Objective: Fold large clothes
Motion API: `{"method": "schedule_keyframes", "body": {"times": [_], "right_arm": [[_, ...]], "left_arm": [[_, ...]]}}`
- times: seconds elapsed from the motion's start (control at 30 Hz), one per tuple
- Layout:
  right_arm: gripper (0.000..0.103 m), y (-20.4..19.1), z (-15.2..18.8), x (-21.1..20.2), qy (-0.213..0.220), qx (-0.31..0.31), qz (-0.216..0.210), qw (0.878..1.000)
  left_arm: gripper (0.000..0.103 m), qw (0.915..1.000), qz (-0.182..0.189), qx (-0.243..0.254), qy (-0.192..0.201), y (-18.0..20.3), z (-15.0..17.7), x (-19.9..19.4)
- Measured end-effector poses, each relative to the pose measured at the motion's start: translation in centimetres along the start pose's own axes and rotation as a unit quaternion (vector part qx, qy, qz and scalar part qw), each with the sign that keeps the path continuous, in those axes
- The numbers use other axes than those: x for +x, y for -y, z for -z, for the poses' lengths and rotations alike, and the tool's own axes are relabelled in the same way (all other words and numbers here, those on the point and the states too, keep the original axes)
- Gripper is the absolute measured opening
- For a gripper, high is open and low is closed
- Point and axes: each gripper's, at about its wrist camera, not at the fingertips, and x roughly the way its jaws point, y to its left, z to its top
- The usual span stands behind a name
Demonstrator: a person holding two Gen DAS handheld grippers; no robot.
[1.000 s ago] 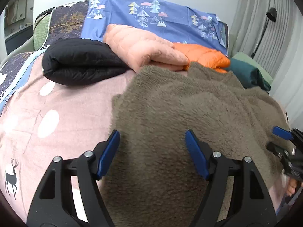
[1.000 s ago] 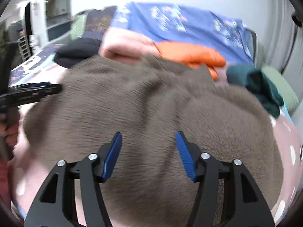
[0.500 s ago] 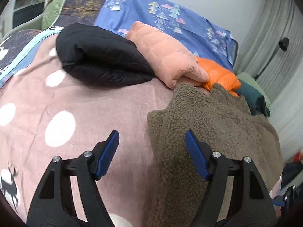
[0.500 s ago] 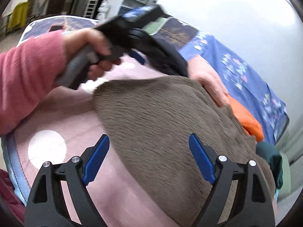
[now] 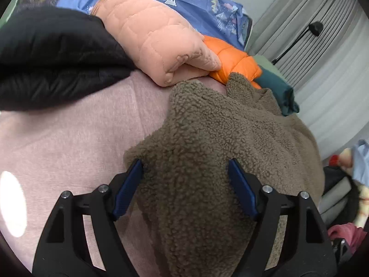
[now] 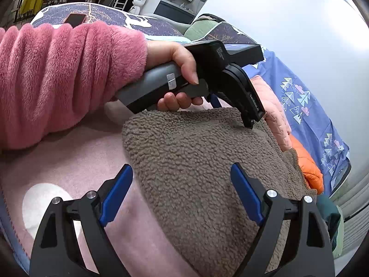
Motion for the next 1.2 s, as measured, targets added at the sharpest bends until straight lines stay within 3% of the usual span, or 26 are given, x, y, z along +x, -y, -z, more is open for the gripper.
{"method": "schedule_keyframes", "body": {"times": [0.2, 0.43, 0.5, 0.57, 0.63, 0.73, 0.97, 1.2], "right_arm": [[0.087, -1.2, -0.6, 2.0, -0.008, -0.011, 0.018, 1.000], [0.087, -2.0, -1.4, 4.9, -0.005, -0.044, 0.056, 0.997], [0.077, -2.0, -1.7, 5.4, -0.005, -0.043, 0.051, 0.998], [0.052, -1.7, -1.9, 5.2, -0.002, -0.039, 0.048, 0.998], [0.038, -0.7, -2.0, 4.2, 0.009, -0.014, 0.027, 0.999], [0.033, 1.7, -2.2, 1.9, 0.036, 0.037, 0.010, 0.999], [0.031, 7.2, -1.3, -4.9, 0.115, 0.116, 0.020, 0.986], [0.030, 15.4, 3.6, -12.6, 0.170, 0.240, 0.019, 0.956]], "left_arm": [[0.076, 0.9974, 0.056, -0.032, 0.031, -1.9, 1.1, 0.0], [0.074, 0.9968, 0.068, -0.026, 0.035, -2.4, 0.8, 0.9], [0.053, 0.9981, 0.054, -0.009, 0.030, -1.9, 0.5, 1.2], [0.040, 0.9986, 0.043, 0.010, 0.028, -1.0, 0.2, 1.3], [0.033, 0.9988, 0.036, 0.018, 0.030, -0.6, 0.2, 0.9], [0.027, 0.9982, 0.026, 0.035, 0.042, 0.8, -0.1, -0.2], [0.022, 0.9885, 0.049, 0.095, 0.107, 7.1, -2.9, -5.0], [0.019, 0.9741, 0.053, 0.179, 0.127, 18.4, -6.4, -5.3]]}}
